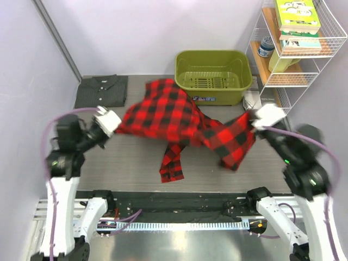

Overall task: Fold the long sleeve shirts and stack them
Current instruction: Flatten the shirt out

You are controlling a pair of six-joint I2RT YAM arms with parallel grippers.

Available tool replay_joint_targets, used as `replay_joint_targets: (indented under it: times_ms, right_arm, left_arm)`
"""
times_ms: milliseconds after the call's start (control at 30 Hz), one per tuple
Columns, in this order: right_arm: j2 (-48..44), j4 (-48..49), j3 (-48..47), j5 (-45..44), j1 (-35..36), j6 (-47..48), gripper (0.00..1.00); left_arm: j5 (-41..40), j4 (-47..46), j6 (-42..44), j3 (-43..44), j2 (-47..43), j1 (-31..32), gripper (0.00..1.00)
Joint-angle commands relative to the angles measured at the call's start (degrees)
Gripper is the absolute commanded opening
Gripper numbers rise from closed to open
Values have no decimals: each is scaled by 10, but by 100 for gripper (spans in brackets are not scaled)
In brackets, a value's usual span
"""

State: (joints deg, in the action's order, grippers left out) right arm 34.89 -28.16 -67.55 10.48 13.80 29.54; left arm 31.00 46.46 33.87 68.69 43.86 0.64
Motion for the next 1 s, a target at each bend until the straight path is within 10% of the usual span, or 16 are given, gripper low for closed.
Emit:
replay_joint_targets:
  times_ms: [0, 133, 200, 400, 667, 833, 967]
  right_arm:
    - [75, -257, 101, 105, -2, 245, 29]
    - [105, -415, 96, 68, -2, 373, 72]
    - [114, -404, 92, 50, -3, 387, 76]
    - [262, -274, 33, 31, -5, 241, 80]
    - [538, -308, -97, 74, -6, 156, 66]
    - [584, -281, -62, 51, -5, 162, 62]
    - [613, -244, -24, 10, -5, 185, 58]
  left_arm:
    - [-15, 205, 261, -192, 14, -4, 1]
    - [-94, 284, 333, -229, -11, -4, 23]
    - [-87, 302, 358, -208, -7, -4, 47]
    - [-74, 175, 232, -109, 156, 5, 59]
    - [-115, 150, 113, 143, 568, 41, 47]
    - [-175, 73, 103, 150, 643, 54, 43]
    - [-212, 47, 107, 100, 675, 60, 22]
